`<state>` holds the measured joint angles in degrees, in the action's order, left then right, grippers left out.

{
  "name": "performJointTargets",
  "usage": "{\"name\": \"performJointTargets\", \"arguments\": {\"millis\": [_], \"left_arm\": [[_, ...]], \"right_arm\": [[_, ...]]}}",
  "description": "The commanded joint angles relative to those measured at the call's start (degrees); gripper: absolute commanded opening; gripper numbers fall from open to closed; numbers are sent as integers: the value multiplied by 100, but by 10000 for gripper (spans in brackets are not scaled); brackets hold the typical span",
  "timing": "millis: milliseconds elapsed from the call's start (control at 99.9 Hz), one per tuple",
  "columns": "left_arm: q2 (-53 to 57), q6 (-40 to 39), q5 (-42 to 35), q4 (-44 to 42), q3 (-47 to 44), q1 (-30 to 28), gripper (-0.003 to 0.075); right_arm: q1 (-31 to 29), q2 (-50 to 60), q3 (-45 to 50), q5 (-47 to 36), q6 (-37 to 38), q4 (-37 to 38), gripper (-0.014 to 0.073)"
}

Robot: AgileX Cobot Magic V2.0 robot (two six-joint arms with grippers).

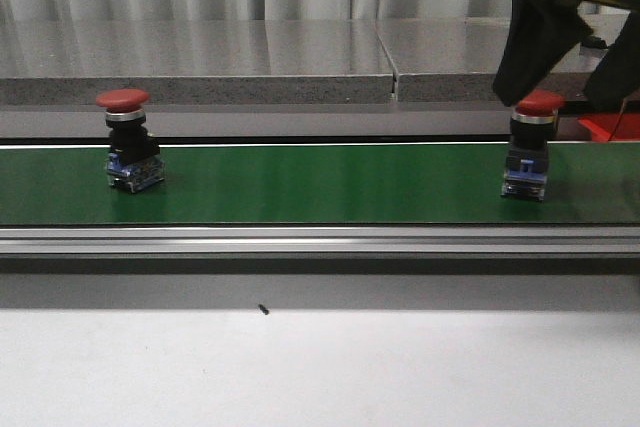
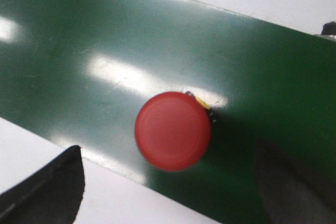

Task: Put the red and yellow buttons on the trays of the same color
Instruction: 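Lower the right gripper onto the first red button on the belt and grasp, then lift the red button into the red tray and open the right gripper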

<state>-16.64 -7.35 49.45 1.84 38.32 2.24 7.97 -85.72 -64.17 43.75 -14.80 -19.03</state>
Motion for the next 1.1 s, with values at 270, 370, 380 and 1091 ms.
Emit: {"name": "performJointTargets", "arguments": {"millis": [270, 370, 380, 1091], "left_arm": [[-63, -8, -411, 5, 126, 47, -20], [-63, -8, -411, 5, 126, 47, -20], [-63, -8, -411, 5, 126, 47, -20], [-63, -8, -411, 5, 126, 47, -20]], "right_arm": [[4, -422, -382, -309, -62, 142, 451], [4, -422, -394, -198, 21, 142, 251], [4, -422, -396, -182, 33, 142, 241], [-2234, -817, -2741, 826, 194, 288, 203]]}}
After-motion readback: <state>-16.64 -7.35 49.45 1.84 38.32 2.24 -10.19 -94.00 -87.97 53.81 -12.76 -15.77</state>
